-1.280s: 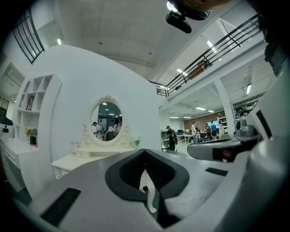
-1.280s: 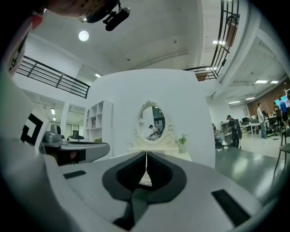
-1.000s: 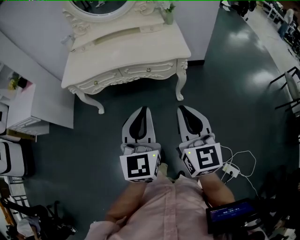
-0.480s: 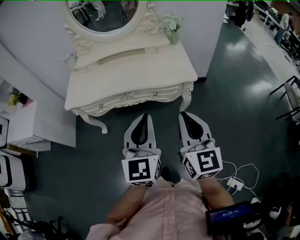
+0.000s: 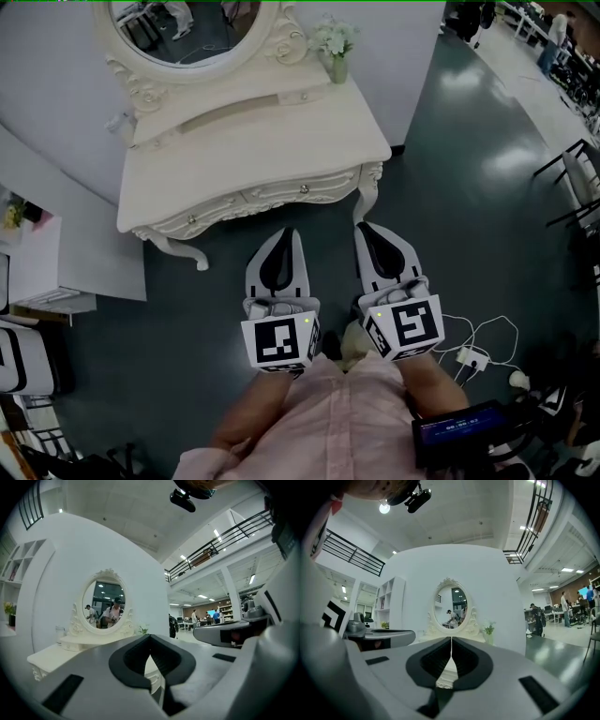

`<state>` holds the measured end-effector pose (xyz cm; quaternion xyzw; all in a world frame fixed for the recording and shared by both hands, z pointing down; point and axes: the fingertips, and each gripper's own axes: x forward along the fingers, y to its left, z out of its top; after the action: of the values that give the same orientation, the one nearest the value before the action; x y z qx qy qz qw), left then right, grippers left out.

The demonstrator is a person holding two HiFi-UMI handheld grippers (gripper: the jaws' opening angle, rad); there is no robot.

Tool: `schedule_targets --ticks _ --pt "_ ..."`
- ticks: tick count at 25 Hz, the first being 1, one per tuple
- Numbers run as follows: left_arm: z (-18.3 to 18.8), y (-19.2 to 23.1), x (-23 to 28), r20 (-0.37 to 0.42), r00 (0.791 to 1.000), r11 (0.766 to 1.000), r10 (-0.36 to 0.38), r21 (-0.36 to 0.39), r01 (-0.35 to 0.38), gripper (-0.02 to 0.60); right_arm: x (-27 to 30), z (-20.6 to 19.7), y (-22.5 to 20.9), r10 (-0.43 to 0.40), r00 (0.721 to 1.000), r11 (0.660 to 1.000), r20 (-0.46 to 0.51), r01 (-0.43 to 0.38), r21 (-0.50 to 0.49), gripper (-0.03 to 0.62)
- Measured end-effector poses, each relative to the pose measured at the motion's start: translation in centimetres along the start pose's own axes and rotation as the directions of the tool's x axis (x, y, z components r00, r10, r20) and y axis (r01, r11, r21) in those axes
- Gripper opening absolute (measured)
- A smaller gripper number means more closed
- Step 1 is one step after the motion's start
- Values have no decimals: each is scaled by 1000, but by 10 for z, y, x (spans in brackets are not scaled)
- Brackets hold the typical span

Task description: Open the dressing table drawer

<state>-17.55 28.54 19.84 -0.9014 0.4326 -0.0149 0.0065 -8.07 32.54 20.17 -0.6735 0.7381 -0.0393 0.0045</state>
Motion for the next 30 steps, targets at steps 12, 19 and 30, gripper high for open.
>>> schedule_targets --ticks 12,19,30 --pt "-29 13 74 -79 996 999 40 4 -40 21 65 -28 -50 15 998 998 -54 -12 62 18" --pt "-26 18 133 -106 992 998 67 30 -64 21 115 -18 -93 37 998 996 -48 -33 82 18" --pt "3 22 212 -59 992 992 110 66 -106 21 180 15 -145 84 996 994 11 -84 72 18"
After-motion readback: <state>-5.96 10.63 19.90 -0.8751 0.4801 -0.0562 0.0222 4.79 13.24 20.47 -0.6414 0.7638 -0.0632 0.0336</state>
